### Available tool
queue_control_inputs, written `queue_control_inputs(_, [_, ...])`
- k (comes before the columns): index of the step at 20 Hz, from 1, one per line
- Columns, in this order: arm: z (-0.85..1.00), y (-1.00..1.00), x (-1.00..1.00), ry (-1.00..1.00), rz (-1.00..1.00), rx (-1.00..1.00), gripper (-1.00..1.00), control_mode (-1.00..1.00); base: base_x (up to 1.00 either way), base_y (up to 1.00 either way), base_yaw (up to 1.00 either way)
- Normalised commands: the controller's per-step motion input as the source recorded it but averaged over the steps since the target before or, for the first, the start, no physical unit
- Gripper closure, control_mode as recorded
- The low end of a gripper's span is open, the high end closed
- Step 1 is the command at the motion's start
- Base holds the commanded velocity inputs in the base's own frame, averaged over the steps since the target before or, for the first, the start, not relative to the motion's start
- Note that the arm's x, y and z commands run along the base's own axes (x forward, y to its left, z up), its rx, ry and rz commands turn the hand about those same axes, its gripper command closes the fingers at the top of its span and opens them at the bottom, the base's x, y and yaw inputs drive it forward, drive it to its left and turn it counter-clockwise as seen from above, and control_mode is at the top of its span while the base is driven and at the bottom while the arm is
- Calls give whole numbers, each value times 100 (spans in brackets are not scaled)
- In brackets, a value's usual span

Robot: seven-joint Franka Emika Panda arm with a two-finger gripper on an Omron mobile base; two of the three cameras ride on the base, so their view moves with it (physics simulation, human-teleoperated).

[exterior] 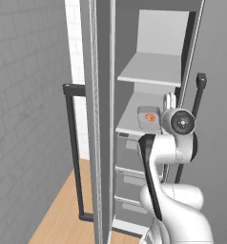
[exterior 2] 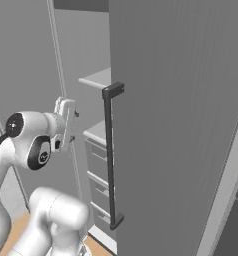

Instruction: Take the meat container that has the shrimp and place it on the second highest rack of the freezer. Then take the vegetable container that has the mushroom and cucumber and place it on the highest rack of the freezer.

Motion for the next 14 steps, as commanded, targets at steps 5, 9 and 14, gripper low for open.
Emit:
queue_control_inputs(5, [11, 0, -100, 2, 0, -10, -100, -100, 0, 0, 0])
queue_control_inputs(9, [2, 0, -99, 2, 0, -10, -100, -100, 0, 0, 0])
queue_control_inputs(14, [-16, 0, -66, 1, 0, -3, -100, -100, 0, 0, 0])
